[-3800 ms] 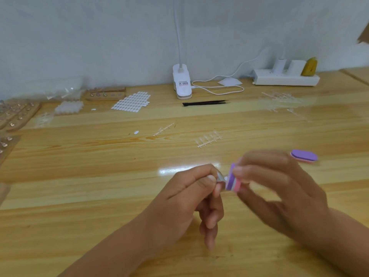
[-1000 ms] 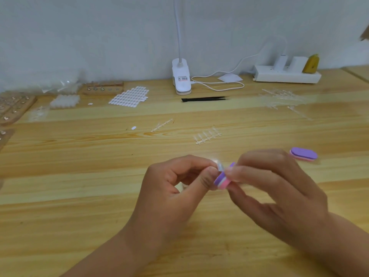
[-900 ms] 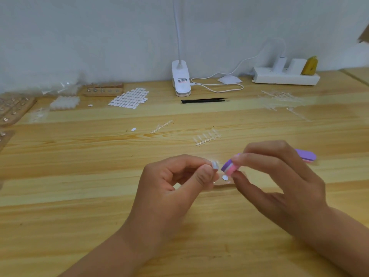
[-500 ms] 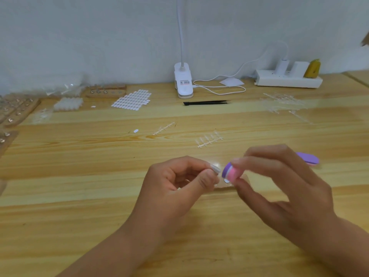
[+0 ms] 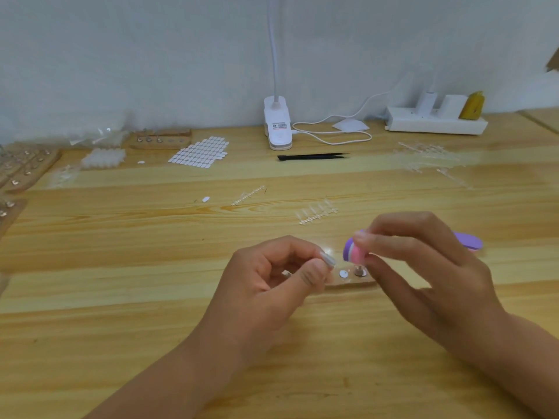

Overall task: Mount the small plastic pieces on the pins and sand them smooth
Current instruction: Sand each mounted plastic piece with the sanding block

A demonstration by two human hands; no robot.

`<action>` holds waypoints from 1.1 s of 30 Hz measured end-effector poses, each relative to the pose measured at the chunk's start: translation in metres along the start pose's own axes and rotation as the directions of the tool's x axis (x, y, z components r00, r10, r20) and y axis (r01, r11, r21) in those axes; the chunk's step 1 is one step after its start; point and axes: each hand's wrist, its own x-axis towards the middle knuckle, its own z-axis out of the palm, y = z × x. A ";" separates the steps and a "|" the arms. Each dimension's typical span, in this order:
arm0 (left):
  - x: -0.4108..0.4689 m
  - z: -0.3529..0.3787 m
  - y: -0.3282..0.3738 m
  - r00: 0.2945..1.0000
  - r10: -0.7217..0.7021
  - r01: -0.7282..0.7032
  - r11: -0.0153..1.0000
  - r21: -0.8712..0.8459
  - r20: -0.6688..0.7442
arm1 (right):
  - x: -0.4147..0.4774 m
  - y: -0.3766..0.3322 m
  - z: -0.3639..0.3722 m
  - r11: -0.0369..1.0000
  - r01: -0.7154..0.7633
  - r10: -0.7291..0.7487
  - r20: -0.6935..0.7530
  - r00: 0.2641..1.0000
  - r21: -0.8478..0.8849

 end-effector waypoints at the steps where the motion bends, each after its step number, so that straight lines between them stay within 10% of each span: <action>1: 0.000 0.001 0.000 1.000 0.006 -0.006 1.000 0.011 0.011 | 0.000 -0.004 0.000 1.000 0.008 -0.008 -0.014 1.000 0.025; 33: -0.003 0.005 0.003 0.998 -0.011 0.007 0.998 0.069 0.061 | -0.006 0.000 0.005 0.994 0.069 -0.072 0.032 0.997 0.087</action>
